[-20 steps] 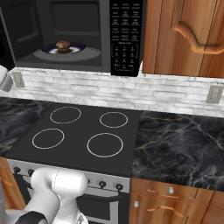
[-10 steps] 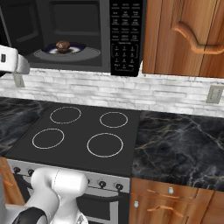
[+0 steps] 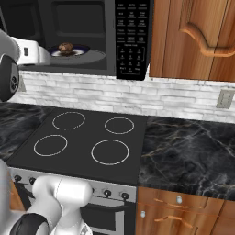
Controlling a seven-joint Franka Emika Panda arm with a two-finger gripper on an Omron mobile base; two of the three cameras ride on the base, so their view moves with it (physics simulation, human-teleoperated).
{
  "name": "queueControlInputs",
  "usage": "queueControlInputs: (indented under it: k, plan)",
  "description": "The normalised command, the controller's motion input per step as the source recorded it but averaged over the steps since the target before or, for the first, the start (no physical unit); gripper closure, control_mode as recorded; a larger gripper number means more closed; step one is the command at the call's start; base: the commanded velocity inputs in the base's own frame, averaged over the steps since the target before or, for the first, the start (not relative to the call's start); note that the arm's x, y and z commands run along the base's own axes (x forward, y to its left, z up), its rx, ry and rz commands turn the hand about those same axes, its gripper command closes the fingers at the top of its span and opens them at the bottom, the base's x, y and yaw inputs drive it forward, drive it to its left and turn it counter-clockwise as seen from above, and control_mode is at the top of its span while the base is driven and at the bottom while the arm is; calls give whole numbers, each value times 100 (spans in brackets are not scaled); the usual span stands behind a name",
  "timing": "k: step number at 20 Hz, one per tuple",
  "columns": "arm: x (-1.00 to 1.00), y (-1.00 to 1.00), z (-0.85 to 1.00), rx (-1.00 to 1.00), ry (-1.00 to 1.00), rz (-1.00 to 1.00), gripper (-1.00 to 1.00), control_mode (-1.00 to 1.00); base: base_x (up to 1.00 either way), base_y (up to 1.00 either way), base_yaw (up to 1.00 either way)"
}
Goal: Retrieve the reheated potato from the microwave, then place the potato, cheese, and condiment on the cutting board.
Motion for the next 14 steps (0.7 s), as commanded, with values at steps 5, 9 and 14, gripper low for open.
queueControlInputs:
  k: [5,9,14]
  plan:
    - [76,2,13,0,25,0,-100,-100,0,0,0]
    - [76,2,10,0,16,0,-100,-100,0,0,0]
    - [69,11,2,-1,-5,0,-100,-100,0,0,0]
